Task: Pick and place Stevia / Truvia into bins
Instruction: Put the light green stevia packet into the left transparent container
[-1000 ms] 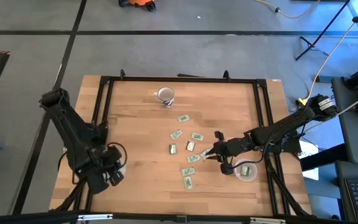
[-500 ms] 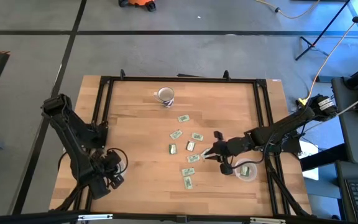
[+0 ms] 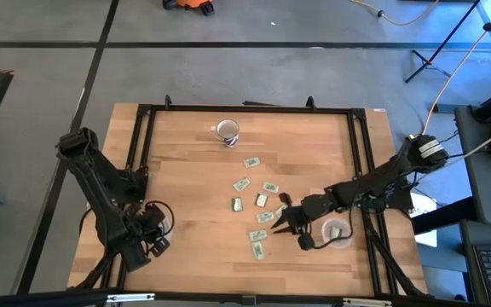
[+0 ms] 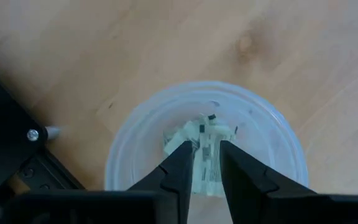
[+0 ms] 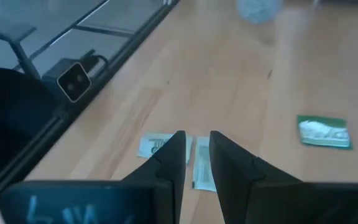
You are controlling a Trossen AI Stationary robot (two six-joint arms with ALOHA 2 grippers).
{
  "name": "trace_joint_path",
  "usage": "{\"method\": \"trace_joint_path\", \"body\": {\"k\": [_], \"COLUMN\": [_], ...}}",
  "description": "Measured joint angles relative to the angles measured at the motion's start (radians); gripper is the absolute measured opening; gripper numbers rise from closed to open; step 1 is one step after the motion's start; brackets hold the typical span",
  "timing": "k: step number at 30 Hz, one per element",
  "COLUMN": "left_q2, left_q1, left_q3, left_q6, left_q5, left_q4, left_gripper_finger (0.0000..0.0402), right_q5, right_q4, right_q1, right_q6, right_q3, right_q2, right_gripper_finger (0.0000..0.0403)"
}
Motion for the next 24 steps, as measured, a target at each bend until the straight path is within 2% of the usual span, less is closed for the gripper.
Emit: {"method": "trace_joint_path", "body": {"k": [3,10,14,21,24], "left_q2": [-0.017,-0.082,-0.124,-0.174,-0.179], "left_q1": [0.0,0.0,0.0,0.001,0.001], "left_q3": [0.0,0.0,0.0,0.0,0.0], "left_q6": [-0.002,0.0,0.001,0.068,0.087], "left_q5": [-0.023,-0.152,-0.211,-0.328,-0.353], "left_q4": [-0.015,-0.012,-0.011,-0.004,-0.003], "left_gripper_finger": [0.0076,0.0071,0.007,0.007,0.007], "right_q5": [0.0,0.001,0.002,0.002,0.002], "right_q4": [0.04,0.17,0.164,-0.008,-0.084], "right_q1": [0.0,-0.003,-0.017,-0.034,-0.035], "right_q6": [-0.002,-0.033,-0.027,-0.051,-0.051], "right_q3": [0.0,0.004,0.045,0.161,0.193], "right_q2": [0.06,0.212,0.286,0.392,0.4], "right_gripper_finger": [0.0076,0.0076,0.0076,0.0076,0.0076]}}
